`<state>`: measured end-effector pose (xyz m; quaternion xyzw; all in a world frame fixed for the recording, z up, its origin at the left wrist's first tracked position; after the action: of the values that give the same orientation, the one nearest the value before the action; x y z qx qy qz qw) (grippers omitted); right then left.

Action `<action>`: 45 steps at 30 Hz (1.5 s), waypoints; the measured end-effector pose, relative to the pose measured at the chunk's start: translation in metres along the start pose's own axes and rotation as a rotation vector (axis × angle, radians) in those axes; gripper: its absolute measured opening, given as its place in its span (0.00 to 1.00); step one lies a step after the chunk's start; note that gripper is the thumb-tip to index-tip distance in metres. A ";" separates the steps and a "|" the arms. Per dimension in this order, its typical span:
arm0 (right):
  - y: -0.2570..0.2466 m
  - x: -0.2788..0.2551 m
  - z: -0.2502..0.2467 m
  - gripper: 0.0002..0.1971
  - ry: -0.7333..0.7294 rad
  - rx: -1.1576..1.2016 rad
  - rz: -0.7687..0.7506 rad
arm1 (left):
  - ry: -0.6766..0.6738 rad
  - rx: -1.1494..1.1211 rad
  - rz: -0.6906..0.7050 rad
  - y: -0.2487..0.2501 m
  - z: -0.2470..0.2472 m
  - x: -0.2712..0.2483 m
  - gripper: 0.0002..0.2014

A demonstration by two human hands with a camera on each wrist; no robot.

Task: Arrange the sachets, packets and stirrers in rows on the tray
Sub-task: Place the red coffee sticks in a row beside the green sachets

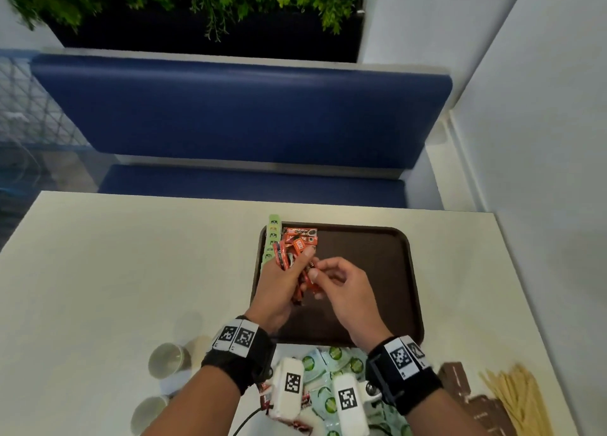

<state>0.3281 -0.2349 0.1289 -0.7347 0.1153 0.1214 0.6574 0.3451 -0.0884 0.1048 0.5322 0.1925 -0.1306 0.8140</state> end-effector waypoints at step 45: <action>0.077 0.135 0.054 0.12 0.081 -1.244 -0.229 | 0.222 0.202 -0.158 -0.010 -0.120 0.050 0.14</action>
<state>0.4288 -0.1914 0.0059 -0.9910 -0.0311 0.0666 0.1114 0.3642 0.0173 0.0311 0.6058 0.3082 -0.1533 0.7173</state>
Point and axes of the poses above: each hand's wrist, its own x-axis towards the middle knuckle, its own z-axis out of the palm, y = z × x, the point moved 8 cm from there along x, towards the middle knuckle, and after that the axes turned 6 degrees about -x, right-handed, at the moved point
